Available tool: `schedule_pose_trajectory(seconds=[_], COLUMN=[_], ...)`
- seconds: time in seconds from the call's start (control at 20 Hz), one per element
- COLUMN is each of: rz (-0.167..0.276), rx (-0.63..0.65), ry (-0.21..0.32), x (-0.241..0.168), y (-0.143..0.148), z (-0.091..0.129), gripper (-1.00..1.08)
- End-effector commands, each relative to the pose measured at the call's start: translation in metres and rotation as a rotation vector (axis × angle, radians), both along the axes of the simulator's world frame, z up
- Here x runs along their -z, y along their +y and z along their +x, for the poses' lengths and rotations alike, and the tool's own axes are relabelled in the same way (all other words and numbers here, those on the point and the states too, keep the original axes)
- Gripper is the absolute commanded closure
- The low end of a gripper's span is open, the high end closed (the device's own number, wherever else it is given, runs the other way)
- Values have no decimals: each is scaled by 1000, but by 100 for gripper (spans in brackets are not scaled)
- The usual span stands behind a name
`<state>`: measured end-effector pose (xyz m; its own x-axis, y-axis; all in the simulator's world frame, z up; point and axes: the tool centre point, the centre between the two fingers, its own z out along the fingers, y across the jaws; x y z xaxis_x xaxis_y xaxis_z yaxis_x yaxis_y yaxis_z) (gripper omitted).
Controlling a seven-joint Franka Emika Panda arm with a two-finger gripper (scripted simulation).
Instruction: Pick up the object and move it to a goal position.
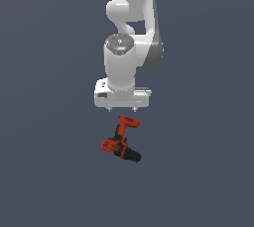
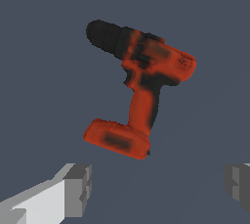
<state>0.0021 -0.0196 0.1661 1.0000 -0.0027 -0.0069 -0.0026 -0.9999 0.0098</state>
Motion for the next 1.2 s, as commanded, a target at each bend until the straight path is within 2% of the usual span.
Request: schedule_pose_trajectory(seconds=[0.0, 0.35, 0.75, 1.15], rz=[0, 16, 15, 15], rx=[0, -11, -21, -102], ry=[0, -5, -5, -1], x=[0, 0, 1, 6], y=[0, 14, 13, 9], z=[0, 0, 1, 9], gripper=[-100, -100, -100, -100])
